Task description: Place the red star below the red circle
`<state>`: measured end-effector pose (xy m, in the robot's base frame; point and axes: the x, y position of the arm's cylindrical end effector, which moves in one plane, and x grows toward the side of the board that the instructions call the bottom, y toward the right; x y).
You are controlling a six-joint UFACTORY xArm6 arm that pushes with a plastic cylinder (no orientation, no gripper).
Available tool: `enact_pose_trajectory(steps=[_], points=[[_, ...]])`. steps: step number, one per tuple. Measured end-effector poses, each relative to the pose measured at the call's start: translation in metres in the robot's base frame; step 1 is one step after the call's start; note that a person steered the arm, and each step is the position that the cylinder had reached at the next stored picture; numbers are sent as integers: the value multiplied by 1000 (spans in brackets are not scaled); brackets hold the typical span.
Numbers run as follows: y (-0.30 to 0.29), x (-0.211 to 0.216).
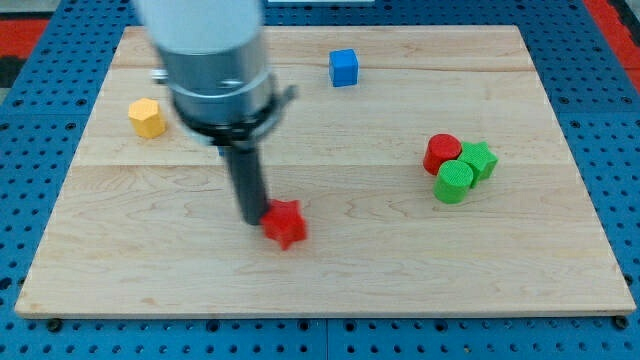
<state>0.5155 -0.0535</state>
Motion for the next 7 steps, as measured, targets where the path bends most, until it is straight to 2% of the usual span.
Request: enact_pose_trajectory(steps=[1, 2, 3, 5, 6, 7], points=[[-68, 2], [-128, 24], [-110, 39], [-4, 31], [54, 4], [71, -34]])
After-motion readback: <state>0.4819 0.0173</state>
